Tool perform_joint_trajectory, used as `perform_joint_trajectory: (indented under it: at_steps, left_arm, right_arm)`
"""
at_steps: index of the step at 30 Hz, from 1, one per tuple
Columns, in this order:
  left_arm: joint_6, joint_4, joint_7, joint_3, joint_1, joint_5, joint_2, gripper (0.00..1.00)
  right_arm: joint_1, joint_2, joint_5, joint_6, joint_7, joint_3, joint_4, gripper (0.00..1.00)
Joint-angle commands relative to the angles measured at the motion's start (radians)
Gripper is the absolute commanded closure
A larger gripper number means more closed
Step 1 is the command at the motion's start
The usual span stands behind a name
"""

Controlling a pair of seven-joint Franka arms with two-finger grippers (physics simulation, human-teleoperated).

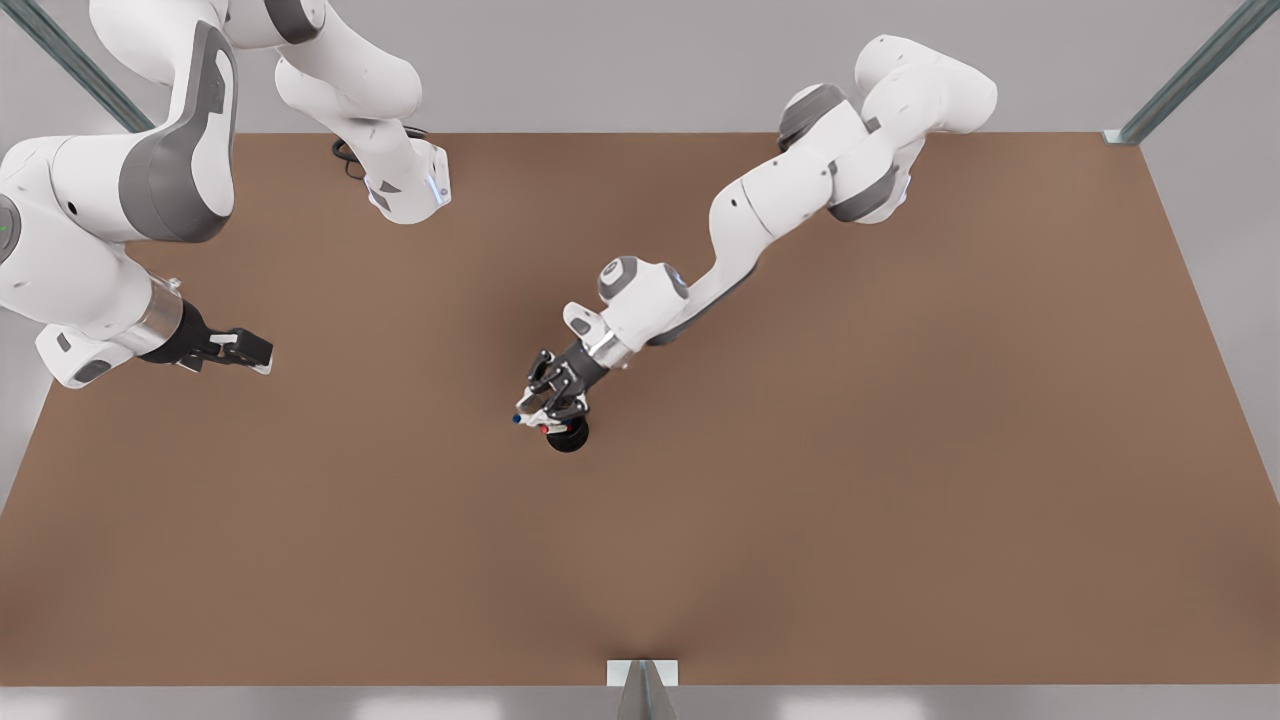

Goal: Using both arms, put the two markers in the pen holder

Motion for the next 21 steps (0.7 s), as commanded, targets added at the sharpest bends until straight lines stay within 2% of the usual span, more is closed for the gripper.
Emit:
perform_joint_trajectory:
  at_steps: [1, 3, 4, 6, 7, 8, 9, 11, 12, 13, 15, 18, 21]
  left_arm:
    - [-0.008, 0.006, -0.125, 0.001, -0.003, 0.023, 0.0, 0.0]
    - [-0.008, 0.006, -0.148, 0.001, 0.006, 0.021, -0.008, 0.0]
    - [-0.075, 0.005, -0.155, -0.006, 0.035, 0.015, -0.026, 0.0]
    - [-0.663, 0.005, -0.292, -0.022, 0.216, 0.003, -0.189, 0.0]
    - [-1.009, 0.009, -0.439, 0.033, 0.292, 0.087, -0.269, 0.0]
    - [-1.195, 0.009, -0.522, 0.111, 0.293, 0.285, -0.35, 0.0]
    - [-1.406, 0.009, -0.553, 0.151, 0.347, 0.392, -0.428, 0.0]
    - [-1.827, 0.032, -0.83, 0.247, 0.46, 0.446, -0.556, 0.0]
    - [-1.931, 0.034, -0.837, 0.269, 0.529, 0.449, -0.606, 0.0]
    - [-2.048, 0.032, -0.869, 0.28, 0.546, 0.559, -0.668, 0.0]
    - [-2.091, 0.034, -1.022, 0.324, 0.563, 0.604, -0.727, 0.0]
    - [-2.085, 0.029, -1.01, 0.33, 0.641, 0.552, -0.833, 0.0]
    - [-2.066, 0.014, -1.021, 0.349, 0.628, 0.55, -0.833, 0.0]
  right_arm:
    - [0.0, -0.001, 0.001, -0.001, -0.027, 0.0, 0.0, 0.0]
    - [0.0, -0.001, 0.001, -0.001, -0.029, 0.0, 0.0, 0.0]
    - [-0.002, -0.001, 0.001, -0.001, -0.029, 0.0, 0.0, 0.0]
    - [0.0, -0.001, 0.001, 0.0, -0.03, 0.0, 0.0, 0.0]
    - [-0.002, -0.001, 0.001, -0.001, -0.033, 0.0, 0.0, 0.0]
    - [-0.002, -0.001, 0.001, -0.001, -0.036, 0.0, 0.0, 0.0]
    - [-0.008, -0.001, 0.002, -0.001, -0.038, 0.0, -0.001, 0.0]
    - [-0.009, -0.001, 0.002, -0.001, -0.038, 0.0, -0.001, 0.0]
    - [-0.008, -0.001, 0.002, -0.001, -0.032, 0.0, -0.001, 0.0]
    - [-0.009, -0.001, 0.002, -0.001, -0.035, 0.0, -0.001, 0.0]
    - [-0.008, -0.001, 0.002, -0.001, -0.03, 0.0, -0.001, 0.0]
    - [-0.008, -0.001, 0.002, 0.0, -0.027, 0.0, 0.0, 0.0]
    - [-0.008, -0.001, 0.002, 0.0, -0.027, 0.0, 0.0, 0.0]
